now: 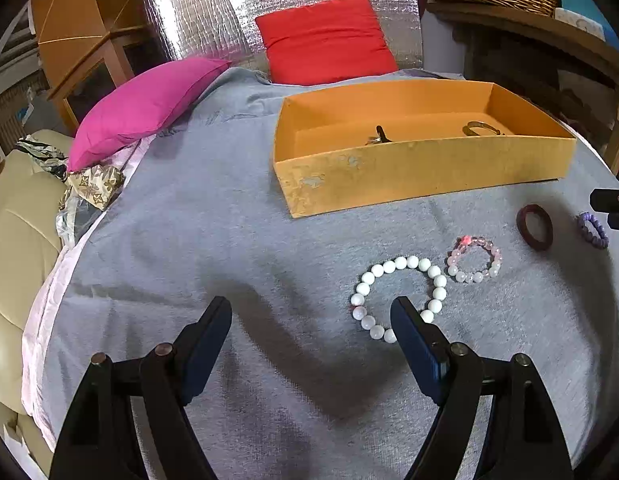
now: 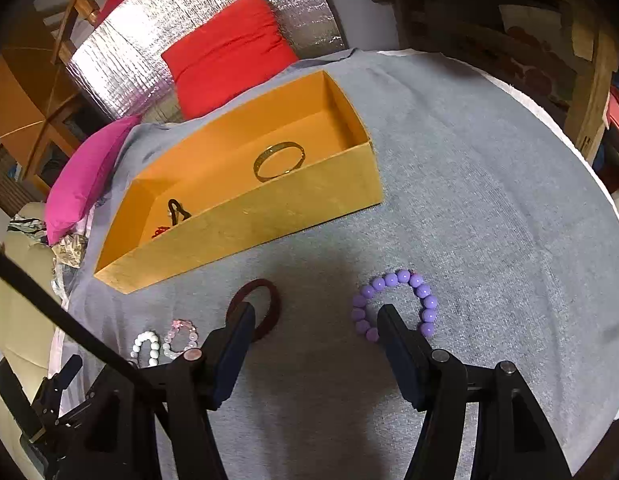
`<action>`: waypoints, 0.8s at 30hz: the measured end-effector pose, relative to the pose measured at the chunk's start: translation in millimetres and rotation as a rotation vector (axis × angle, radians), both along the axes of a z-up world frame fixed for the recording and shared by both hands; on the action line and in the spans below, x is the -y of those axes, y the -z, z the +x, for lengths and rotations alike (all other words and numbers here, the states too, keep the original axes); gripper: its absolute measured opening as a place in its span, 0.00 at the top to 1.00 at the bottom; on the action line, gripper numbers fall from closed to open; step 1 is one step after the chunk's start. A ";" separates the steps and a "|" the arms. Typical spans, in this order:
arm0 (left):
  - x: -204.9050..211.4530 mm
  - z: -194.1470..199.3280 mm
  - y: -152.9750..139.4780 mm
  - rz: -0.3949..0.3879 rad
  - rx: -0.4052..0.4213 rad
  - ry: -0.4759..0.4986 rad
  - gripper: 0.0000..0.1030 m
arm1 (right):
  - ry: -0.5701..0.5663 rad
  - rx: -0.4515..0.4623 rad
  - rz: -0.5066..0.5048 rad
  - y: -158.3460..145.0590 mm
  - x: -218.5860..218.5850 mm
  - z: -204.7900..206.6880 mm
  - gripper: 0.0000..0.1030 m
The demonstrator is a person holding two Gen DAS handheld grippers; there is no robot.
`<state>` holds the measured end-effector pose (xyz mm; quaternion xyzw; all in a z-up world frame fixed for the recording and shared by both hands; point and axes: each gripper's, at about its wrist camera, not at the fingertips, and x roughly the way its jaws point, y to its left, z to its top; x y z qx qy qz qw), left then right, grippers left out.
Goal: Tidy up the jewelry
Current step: 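Withdraw both tools from the box toward the remaining bracelets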
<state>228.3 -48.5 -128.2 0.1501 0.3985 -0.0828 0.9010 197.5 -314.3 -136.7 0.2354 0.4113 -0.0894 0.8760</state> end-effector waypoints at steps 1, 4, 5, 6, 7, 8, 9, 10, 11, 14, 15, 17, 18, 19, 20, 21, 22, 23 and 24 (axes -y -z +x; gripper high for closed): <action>-0.8 -0.5 0.5 0.002 -0.001 0.003 0.20 | 0.002 -0.003 -0.001 0.6 0.4 0.1 0.35; -1.9 -1.6 2.2 0.010 -0.004 0.010 0.20 | 0.008 -0.013 0.000 2.6 2.0 0.5 0.35; -2.0 -2.1 2.8 0.013 -0.005 0.013 0.20 | 0.010 -0.015 0.001 2.8 2.6 0.6 0.35; -2.1 -2.6 3.5 0.016 -0.007 0.016 0.20 | 0.011 -0.017 0.002 3.3 2.2 1.1 0.35; -2.3 -3.1 4.2 0.020 -0.009 0.020 0.20 | 0.011 -0.019 0.003 3.8 2.1 1.4 0.35; -2.4 -3.6 4.9 0.023 -0.010 0.023 0.20 | 0.012 -0.021 0.003 4.2 2.1 1.8 0.35; -2.7 -4.6 5.5 0.025 -0.011 0.026 0.20 | 0.011 -0.024 0.002 4.6 2.2 2.2 0.35; -2.7 -5.0 6.2 0.029 -0.012 0.028 0.20 | 0.011 -0.027 0.001 5.1 2.0 2.6 0.35; -2.9 -5.1 7.0 0.033 -0.015 0.030 0.20 | 0.011 -0.030 -0.001 5.5 1.8 2.8 0.35; -3.3 -5.1 10.1 0.042 -0.026 0.034 0.20 | 0.014 -0.037 -0.004 6.5 1.5 4.2 0.35; -3.9 -4.7 11.8 0.044 -0.034 0.034 0.20 | 0.014 -0.039 -0.005 6.7 1.3 4.7 0.35; -5.4 -3.8 14.0 0.045 -0.048 0.035 0.20 | 0.013 -0.041 -0.006 6.8 0.9 5.7 0.35; -6.4 -3.2 15.4 0.044 -0.055 0.034 0.20 | 0.013 -0.042 -0.008 6.7 1.6 5.7 0.35; -7.4 -2.5 17.0 0.043 -0.064 0.034 0.20 | 0.014 -0.043 -0.009 6.6 1.7 6.0 0.35; -8.6 -1.7 18.8 0.039 -0.076 0.036 0.20 | 0.015 -0.044 -0.010 6.9 2.0 5.9 0.35; -9.8 -0.9 20.2 0.033 -0.089 0.038 0.20 | 0.017 -0.045 -0.010 7.0 2.8 5.7 0.35; -11.8 0.5 21.9 0.020 -0.108 0.039 0.20 | 0.019 -0.045 -0.010 7.1 3.7 5.3 0.35; -14.7 2.0 23.4 0.005 -0.125 0.039 0.20 | 0.021 -0.045 -0.012 6.7 4.8 4.6 0.35; -17.4 3.3 24.3 -0.005 -0.136 0.038 0.20 | 0.024 -0.045 -0.014 6.8 6.3 3.9 0.35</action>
